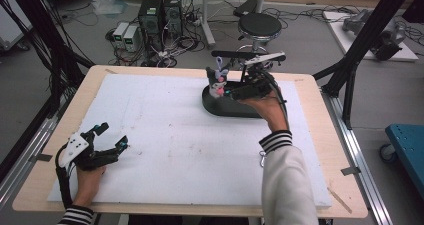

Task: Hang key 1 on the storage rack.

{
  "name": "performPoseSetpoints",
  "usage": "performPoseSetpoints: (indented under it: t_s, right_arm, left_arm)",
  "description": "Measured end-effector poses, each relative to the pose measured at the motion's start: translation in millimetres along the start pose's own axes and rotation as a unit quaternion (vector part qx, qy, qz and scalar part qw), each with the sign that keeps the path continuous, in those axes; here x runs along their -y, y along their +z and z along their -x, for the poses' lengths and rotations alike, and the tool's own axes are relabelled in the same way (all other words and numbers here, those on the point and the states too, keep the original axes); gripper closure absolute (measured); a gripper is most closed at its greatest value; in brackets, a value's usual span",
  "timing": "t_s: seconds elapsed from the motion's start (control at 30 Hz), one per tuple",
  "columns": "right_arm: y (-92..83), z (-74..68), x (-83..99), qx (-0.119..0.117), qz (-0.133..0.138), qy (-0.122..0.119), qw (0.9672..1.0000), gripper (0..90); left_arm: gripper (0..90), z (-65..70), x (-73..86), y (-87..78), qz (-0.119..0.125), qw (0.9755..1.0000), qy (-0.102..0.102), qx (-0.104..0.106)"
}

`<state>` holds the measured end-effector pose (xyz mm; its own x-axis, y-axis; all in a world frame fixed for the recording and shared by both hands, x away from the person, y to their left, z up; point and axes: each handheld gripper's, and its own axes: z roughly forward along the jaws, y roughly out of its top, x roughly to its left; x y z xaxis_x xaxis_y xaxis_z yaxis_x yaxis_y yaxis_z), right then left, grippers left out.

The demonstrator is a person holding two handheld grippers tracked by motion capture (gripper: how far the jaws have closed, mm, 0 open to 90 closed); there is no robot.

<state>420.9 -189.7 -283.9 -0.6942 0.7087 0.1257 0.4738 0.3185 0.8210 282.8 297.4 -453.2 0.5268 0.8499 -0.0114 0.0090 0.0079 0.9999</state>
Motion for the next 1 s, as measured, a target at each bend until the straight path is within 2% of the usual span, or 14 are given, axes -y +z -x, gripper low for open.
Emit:
performPoseSetpoints:
  t_s: [0.03,0.13,0.3,0.43,0.5,0.53,0.57,0.63,0.7,0.77,0.87,0.93,0.97,1.0]
  right_arm:
    - [-8.5,1.5,3.4,-0.007,0.017,0.002,0.9998,2.2]
    - [-30.1,6.9,16.3,-0.012,0.037,0.011,0.9992,2.1]
    - [-60.8,12.8,42.9,-0.016,0.071,0.005,0.9973,1.3]
    - [-77.7,15.5,65.6,-0.003,0.092,0.002,0.9957,1.3]
    - [-84.7,15.3,76.1,0.001,0.110,-0.001,0.9939,1.3]
    - [-90.6,14.2,86.8,0.004,0.137,-0.003,0.9906,1.4]
    - [-90.6,14.2,86.8,0.004,0.137,-0.003,0.9906,1.4]
    - [-95.1,12.4,97.5,0.001,0.164,-0.008,0.9864,1.4]
    - [-98.0,10.4,106.2,0.010,0.176,-0.015,0.9843,1.4]
    - [-99.9,9.4,113.3,0.018,0.178,-0.020,0.9837,1.4]
    - [-101.5,7.8,124.0,0.019,0.191,-0.023,0.9812,1.4]
    - [-101.6,6.9,131.4,0.025,0.192,-0.030,0.9807,1.4]
    - [-101.6,6.6,133.0,0.029,0.182,-0.028,0.9825,1.4]
    - [-101.5,5.9,134.6,0.038,0.182,-0.032,0.9820,1.4]
  left_arm:
    - [13.7,0.1,0.0,0.0,0.000,1.0000,0.001,0.000]
    - [13.7,0.5,0.0,0.0,0.000,1.0000,0.003,0.001]
    - [13.7,0.5,0.1,-0.1,0.000,1.0000,0.002,0.001]
    - [13.7,0.4,0.1,-0.1,-0.001,1.0000,0.002,0.000]
    - [13.7,0.1,0.0,-0.2,-0.001,1.0000,0.003,0.000]
    - [13.7,0.0,0.0,-0.1,-0.001,1.0000,0.002,0.000]
    - [13.7,0.1,0.0,0.0,0.000,1.0000,0.000,0.000]
    - [13.7,0.0,0.0,0.1,0.000,1.0000,0.000,0.000]
    - [13.7,-0.2,0.0,0.2,0.000,1.0000,-0.002,0.000]
    - [13.7,0.0,-0.1,0.1,-0.001,1.0000,0.000,0.000]
    - [13.7,0.2,0.0,0.1,0.000,1.0000,0.000,0.000]
    - [13.7,0.1,0.0,0.1,0.000,1.0000,0.000,0.000]
    - [13.7,0.0,0.0,0.1,-0.001,1.0000,0.000,0.000]
    - [13.7,0.0,-0.1,0.2,0.000,1.0000,0.000,0.000]
